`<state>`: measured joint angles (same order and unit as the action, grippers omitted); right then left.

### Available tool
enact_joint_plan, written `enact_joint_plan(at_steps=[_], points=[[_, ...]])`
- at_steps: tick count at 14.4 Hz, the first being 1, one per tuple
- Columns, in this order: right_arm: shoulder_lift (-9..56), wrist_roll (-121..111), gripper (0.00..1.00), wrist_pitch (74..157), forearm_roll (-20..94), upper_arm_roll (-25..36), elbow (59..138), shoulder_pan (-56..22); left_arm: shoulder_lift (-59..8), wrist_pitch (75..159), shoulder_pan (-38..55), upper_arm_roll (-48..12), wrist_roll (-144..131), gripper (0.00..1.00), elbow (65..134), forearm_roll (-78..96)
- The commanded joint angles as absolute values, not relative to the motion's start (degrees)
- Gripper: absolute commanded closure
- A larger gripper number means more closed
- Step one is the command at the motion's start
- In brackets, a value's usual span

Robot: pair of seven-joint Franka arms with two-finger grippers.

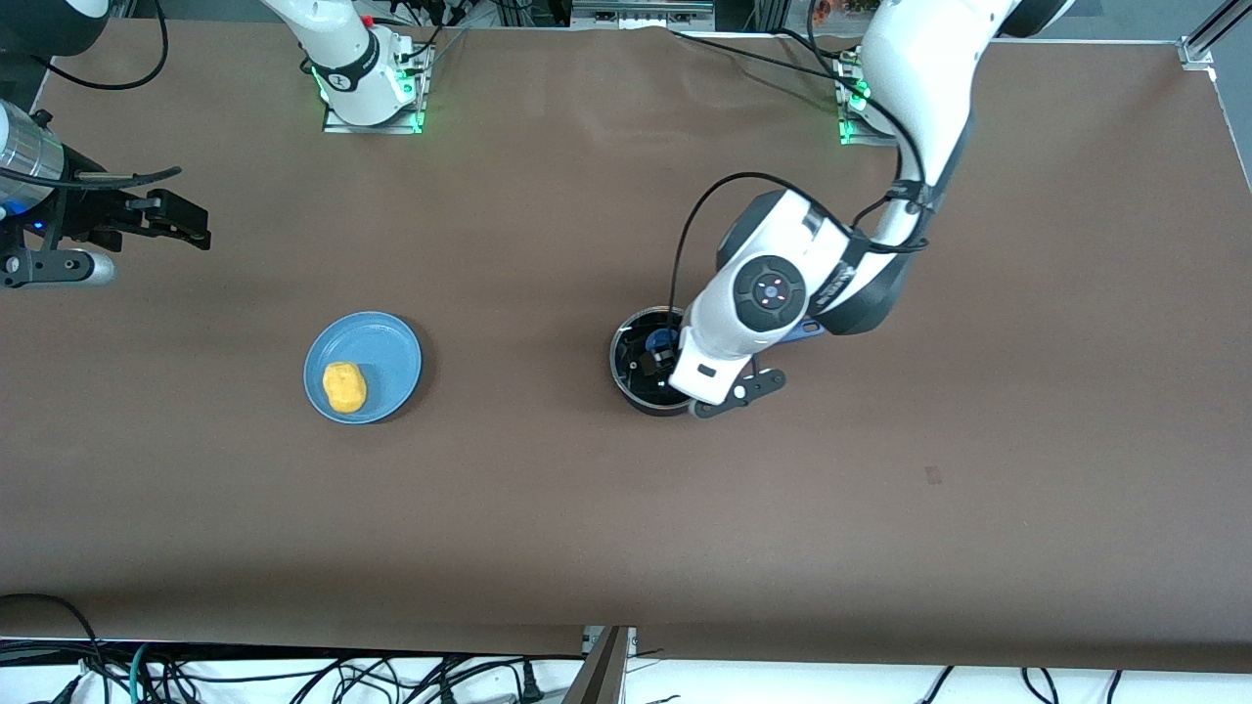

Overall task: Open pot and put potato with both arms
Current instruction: 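Reach the left gripper to the glass lid's blue knob on the pot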

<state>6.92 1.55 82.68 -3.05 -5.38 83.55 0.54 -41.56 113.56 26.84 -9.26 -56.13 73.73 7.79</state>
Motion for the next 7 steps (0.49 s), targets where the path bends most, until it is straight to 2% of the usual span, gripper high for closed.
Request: enact_joint_plan(at_steps=[1, 7], points=[[7.3, 0.4, 0.0, 82.5, -2.5, -4.8, 82.7, 1.1, -44.6, 116.2, 29.9, -8.7, -59.6, 0.0, 71.4, 8.6], [9.0, 1.5, 0.0, 84.3, -4.2, -4.8, 85.7, 1.6, -44.8, 116.2, 29.4, -8.4, -58.1, 0.0, 71.7, 7.8]])
